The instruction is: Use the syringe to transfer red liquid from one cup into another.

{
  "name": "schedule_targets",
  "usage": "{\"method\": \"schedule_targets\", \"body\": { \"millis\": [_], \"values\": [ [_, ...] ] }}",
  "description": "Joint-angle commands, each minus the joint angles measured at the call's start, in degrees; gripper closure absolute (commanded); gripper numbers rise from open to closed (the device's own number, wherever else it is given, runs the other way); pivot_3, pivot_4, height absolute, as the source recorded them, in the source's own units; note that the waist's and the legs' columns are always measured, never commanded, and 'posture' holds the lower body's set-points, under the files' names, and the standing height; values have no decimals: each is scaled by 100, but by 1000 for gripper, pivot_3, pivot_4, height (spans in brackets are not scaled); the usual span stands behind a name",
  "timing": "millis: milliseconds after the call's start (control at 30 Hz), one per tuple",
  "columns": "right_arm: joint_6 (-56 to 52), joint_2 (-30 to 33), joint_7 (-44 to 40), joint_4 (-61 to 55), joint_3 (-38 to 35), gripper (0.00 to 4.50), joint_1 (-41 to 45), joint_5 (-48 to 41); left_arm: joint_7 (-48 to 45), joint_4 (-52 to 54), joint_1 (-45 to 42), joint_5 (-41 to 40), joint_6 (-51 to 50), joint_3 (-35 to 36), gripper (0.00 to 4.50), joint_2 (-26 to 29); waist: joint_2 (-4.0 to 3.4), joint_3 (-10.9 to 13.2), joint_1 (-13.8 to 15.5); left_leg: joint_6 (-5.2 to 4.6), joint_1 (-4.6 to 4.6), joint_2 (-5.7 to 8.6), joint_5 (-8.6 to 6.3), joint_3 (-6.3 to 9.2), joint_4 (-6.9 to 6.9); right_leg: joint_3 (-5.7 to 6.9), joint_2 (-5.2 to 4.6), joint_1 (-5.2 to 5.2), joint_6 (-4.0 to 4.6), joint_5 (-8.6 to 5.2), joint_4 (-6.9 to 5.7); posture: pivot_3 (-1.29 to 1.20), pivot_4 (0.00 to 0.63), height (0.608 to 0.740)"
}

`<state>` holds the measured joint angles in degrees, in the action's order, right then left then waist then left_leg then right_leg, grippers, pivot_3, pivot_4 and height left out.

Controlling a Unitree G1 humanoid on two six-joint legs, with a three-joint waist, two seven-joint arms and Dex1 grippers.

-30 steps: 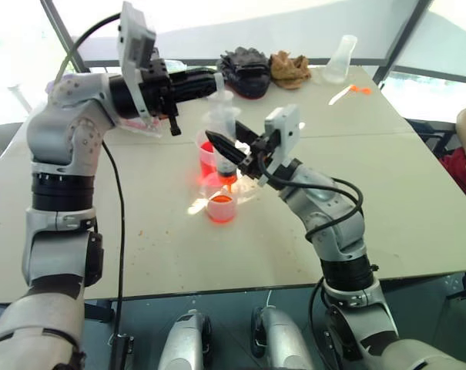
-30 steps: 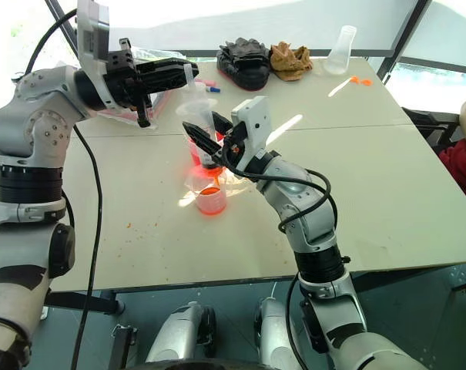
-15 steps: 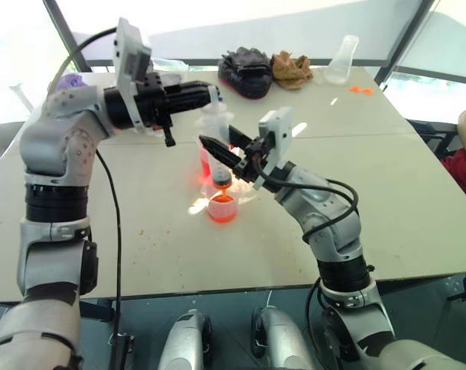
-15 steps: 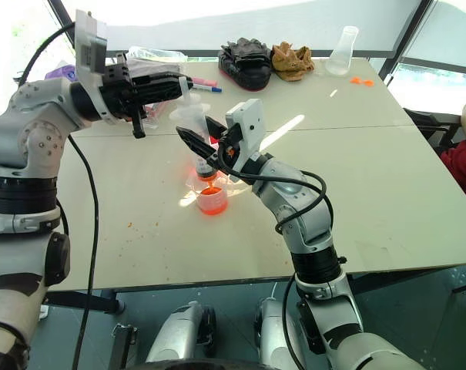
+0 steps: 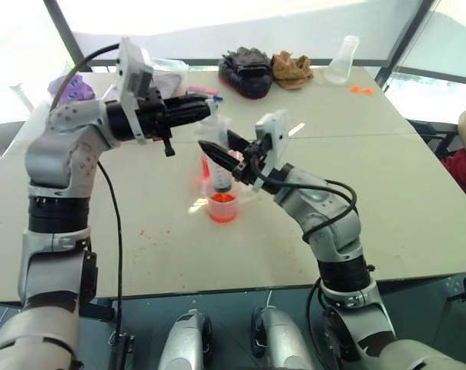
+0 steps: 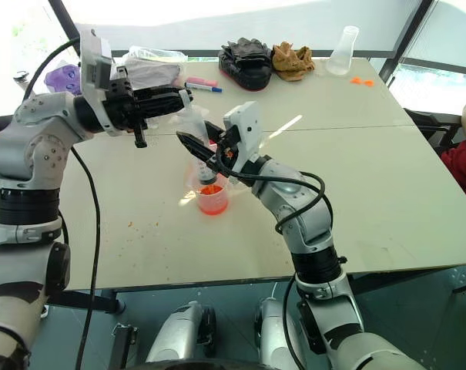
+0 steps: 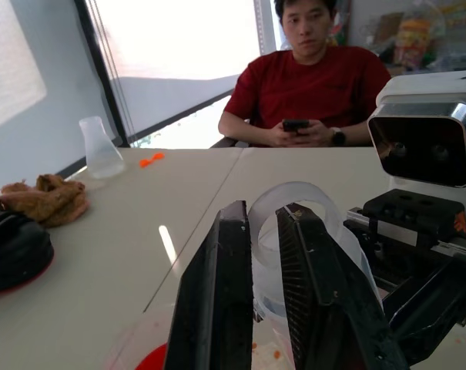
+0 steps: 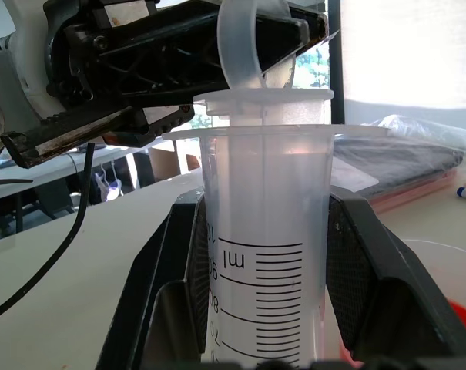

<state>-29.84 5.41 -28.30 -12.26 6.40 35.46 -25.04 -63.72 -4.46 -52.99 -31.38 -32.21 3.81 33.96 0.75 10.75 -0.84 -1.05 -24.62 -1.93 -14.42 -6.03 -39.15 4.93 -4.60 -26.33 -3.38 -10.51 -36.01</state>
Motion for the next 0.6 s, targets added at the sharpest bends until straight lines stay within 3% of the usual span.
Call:
{"method": "schedule_targets", "body": {
  "millis": [33,233,400,500,600],
  "values": [
    [437,-125,87,-316,-302,3041,484,-118,-276,24,-100,-212,-268,-135,2956,-11,0,0,-1,0,0,0,0,0,0,0,0,0,0,0,0,0,150,740],
    [426,-107,150,-278,-420,3041,586,-150,-197,-19,-204,-280,-453,140,1917,291,2,3,-5,0,0,0,0,0,1,0,0,-1,-1,0,0,0,150,740],
    [-277,234,671,-171,-1429,3041,1310,-871,433,39,64,-762,-1066,1097,1917,739,-6,10,-31,0,0,-4,0,-1,4,-3,2,-7,0,-1,-3,0,150,740],
    [-1460,857,1189,174,-2256,3041,1961,-1661,769,566,732,-975,-1356,1547,1917,938,-8,11,-19,0,0,-4,0,-1,5,-5,-5,-5,0,-1,-3,0,150,740],
    [-2915,1650,1492,949,-2619,3041,2404,-1977,1087,1348,1803,-937,-1465,1747,1917,1057,-5,9,23,-3,0,-2,-3,0,6,0,-11,1,3,-3,5,0,150,740]
  ]
}}
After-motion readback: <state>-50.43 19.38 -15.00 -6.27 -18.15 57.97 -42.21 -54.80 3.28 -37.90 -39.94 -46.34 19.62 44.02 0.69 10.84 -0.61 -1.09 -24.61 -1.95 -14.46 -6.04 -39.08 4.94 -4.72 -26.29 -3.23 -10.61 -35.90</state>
